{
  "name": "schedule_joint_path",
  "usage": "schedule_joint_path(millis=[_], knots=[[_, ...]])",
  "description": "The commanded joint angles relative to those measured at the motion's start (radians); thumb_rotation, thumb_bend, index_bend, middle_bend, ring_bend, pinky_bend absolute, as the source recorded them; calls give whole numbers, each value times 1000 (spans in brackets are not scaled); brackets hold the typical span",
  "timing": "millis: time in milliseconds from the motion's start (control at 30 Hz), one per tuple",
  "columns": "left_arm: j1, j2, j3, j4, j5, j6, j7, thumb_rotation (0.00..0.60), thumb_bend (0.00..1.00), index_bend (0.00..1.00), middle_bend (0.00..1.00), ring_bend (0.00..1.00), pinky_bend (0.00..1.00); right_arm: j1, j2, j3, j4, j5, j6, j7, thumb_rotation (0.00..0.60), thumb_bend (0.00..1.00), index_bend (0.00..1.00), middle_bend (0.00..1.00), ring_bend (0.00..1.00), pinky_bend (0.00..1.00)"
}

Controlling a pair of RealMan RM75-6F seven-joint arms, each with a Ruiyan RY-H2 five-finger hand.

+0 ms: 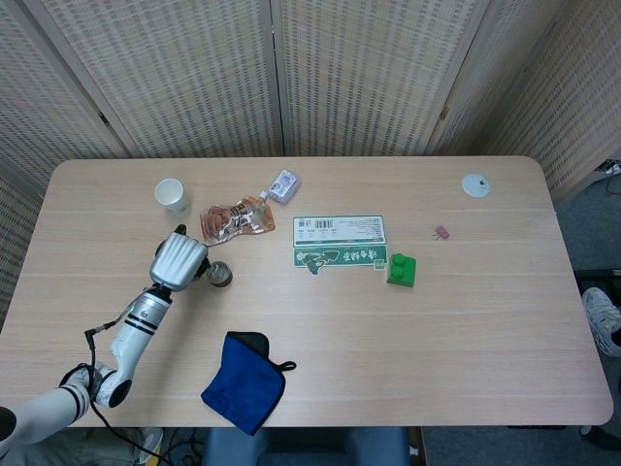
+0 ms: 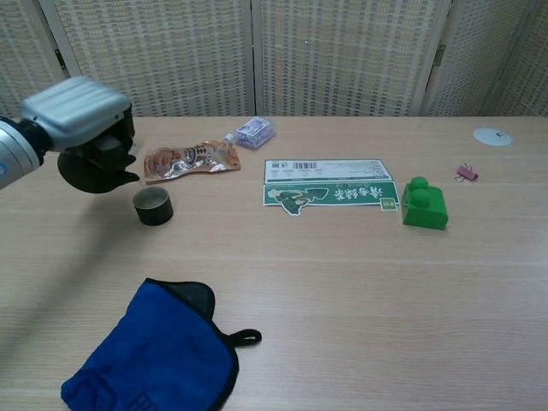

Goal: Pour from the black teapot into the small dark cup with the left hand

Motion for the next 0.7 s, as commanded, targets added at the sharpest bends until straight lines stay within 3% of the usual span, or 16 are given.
schedule_joint_path(millis=[33,500,633,700], knots=[[6,-3,-14,-3,-18,-6,-60,562,354,1000,1000,923,398,0,0,1,-2,0,0,-2,600,170,191,221,165,176],[47,29,-72,-40,-63,22,-370,554,354,1000,1000,916,398,11,-1,5,-14,0,-8,-23,600,171,191,221,165,176],[73,65,-75,-83,-79,15,-449,495,354,1000,1000,916,398,16,-1,5,-20,-3,-11,-31,600,171,191,221,165,176],[89,85,-72,-102,-87,13,-474,412,354,1000,1000,916,398,17,-1,5,-23,-4,-12,-34,600,171,191,221,165,176]])
